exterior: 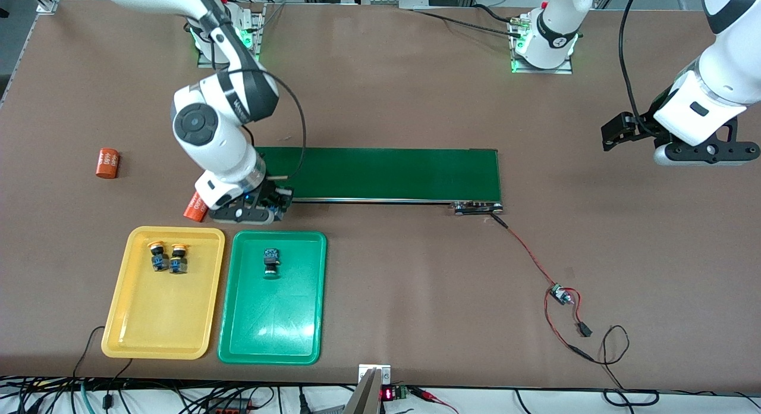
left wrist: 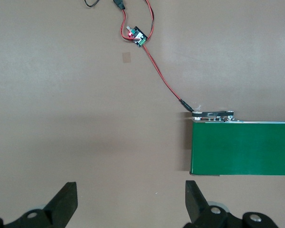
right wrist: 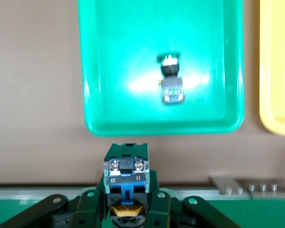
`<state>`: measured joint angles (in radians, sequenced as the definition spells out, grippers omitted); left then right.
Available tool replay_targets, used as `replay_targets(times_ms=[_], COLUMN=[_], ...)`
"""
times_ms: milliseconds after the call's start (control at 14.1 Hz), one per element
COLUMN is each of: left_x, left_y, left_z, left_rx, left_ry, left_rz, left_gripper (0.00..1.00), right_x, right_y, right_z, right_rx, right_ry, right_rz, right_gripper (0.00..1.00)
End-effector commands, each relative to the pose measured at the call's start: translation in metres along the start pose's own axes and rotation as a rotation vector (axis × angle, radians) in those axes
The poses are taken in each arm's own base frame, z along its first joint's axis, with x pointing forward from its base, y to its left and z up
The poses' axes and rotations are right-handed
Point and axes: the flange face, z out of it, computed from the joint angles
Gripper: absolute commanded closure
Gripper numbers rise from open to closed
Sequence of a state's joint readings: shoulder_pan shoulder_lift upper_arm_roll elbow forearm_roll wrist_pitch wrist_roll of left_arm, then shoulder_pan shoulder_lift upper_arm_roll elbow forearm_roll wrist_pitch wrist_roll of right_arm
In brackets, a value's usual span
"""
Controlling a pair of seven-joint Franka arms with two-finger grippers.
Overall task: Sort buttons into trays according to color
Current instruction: 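Lift the button and carry it over the green tray, then lower the button into the green tray and open the right gripper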
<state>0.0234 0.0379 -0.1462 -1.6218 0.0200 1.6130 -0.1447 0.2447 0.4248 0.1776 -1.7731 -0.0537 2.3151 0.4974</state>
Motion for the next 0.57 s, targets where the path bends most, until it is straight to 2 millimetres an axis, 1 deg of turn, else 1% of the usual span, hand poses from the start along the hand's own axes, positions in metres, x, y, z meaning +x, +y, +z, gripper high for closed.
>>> replay_targets(times_ms=[0,142,213,355,497], left_x=[0.004,0.004,0.004,0.004,0.004], left_y=[-0.001,-0.001,0.0,0.001,0.001], left_z=[-0.005,-0.006,-0.006,-0.006,-0.006], left_rx=[0.0,-0.002,-0.002,-0.002,-0.002], left_ry=[0.009,0.01,0.01,0.01,0.01], left_rz=[-0.003,-0.003,-0.001,0.0,0.0], left_gripper=[0.0,0.0,0.0,0.0,0.0], right_x=[0.038,0.057,0.064,0.074,0.082], right_y=[-0.001,0.003,0.0,-0.007,-0.009], right_z=[0.025,0.043,0.054,0.067,0.08], right_rx=[0.015,0.033,0.04,0.036,0.027], right_ry=[0.05,0.106,0.125,0.152,0.161], right_rz=[-0.025,-0.03,-0.029,-0.034,-0.032], right_gripper=[1.0,1.0,1.0,0.99,0.99])
